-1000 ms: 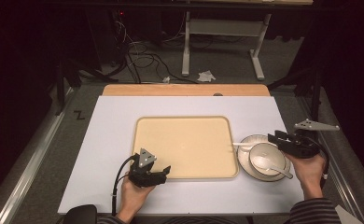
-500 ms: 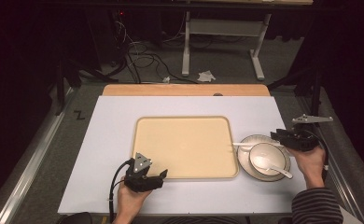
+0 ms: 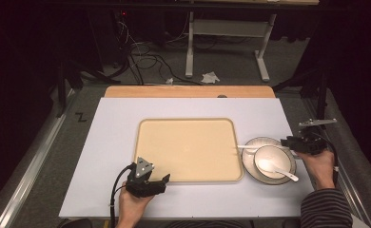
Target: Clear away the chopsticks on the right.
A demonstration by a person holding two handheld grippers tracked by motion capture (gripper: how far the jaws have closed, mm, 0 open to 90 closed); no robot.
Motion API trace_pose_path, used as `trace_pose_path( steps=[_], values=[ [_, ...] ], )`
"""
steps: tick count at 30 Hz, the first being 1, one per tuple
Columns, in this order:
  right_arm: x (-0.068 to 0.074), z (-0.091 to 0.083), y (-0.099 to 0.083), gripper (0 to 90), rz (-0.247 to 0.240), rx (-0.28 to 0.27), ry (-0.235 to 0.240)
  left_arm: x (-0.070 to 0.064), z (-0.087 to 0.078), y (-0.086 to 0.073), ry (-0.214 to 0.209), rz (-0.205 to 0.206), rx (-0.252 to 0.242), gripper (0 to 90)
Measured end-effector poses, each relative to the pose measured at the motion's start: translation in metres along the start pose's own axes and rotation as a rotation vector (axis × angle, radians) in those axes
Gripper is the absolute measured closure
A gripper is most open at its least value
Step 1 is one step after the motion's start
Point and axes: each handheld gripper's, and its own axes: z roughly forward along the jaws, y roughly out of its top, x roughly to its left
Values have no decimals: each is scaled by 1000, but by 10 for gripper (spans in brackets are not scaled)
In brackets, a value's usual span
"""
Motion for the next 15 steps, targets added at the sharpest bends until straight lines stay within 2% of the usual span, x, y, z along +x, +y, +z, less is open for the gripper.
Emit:
trace_pose_path(
  steps=[4, 11, 15],
  values=[
    [-11, 5, -3, 619, -6, 35, -16, 0, -2, -1, 8, 1, 1, 252],
    [-24, 15, -11, 609, 16, 107, -17, 1, -3, -2, 12, 6, 5, 252],
    [-30, 17, -15, 609, 39, 128, -23, 1, -3, -2, 9, 5, 4, 252]
  ],
)
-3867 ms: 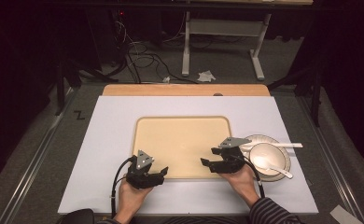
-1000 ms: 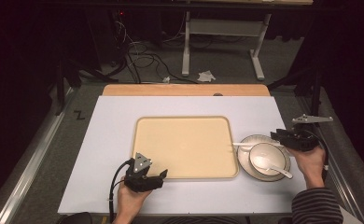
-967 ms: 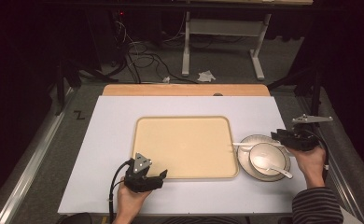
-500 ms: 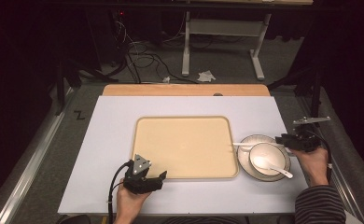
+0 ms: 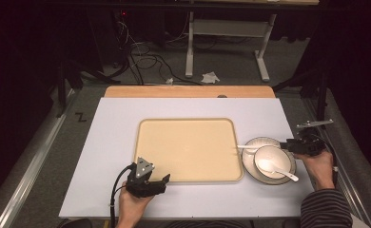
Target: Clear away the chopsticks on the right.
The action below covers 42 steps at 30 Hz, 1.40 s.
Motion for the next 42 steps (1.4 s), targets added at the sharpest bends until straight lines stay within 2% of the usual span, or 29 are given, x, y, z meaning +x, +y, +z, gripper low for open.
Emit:
trace_pose_path(
  steps=[7, 13, 37, 42],
  values=[
    [-4, 3, -3, 614, 9, 18, -3, 0, -1, 0, -2, 2, -3, 251],
    [-3, 9, -4, 607, -8, 48, 2, 0, 0, 0, -1, 6, -3, 250],
    [-2, 12, -3, 647, -7, 51, 43, -1, 0, 0, -8, 6, -7, 250],
    [-1, 15, -3, 646, -19, 62, 37, -1, 0, 0, -8, 13, -3, 250]
  ],
)
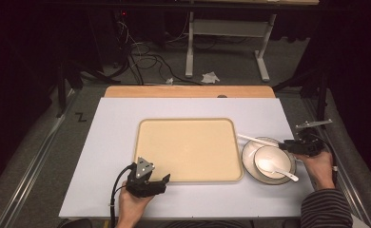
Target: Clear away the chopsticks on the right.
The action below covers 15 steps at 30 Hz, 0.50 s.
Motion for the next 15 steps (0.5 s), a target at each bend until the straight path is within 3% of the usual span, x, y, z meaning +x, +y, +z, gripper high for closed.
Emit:
trace_pose_path(
  steps=[11, 15],
  values=[
    [1, -1, 0, 685, 1, 14, 16, 1, 0, 0, -1, -1, -2, 249],
    [-2, -4, -2, 695, 9, -11, 18, 0, 0, 0, 0, -5, -3, 249]
  ],
)
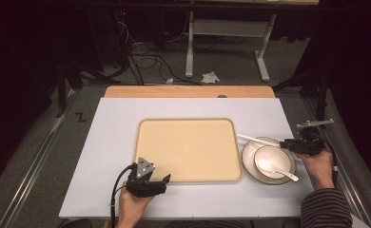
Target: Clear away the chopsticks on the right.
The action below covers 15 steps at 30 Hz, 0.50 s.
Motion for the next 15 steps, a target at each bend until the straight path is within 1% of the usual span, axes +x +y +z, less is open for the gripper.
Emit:
trace_pose_path(
  steps=[1, 4, 9, 15],
  values=[
    [0, -1, 0, 696, 8, -3, -1, 0, 0, 0, -1, 7, 6, 249],
    [-1, -1, 0, 698, 7, -8, -8, 0, 0, 0, -2, 0, -1, 249],
    [-2, 0, 0, 697, 16, -12, -16, 0, 0, 0, -1, 2, 3, 249],
    [-1, 0, 1, 704, 13, -13, -16, 0, 1, -1, -2, 3, 6, 249]
  ],
)
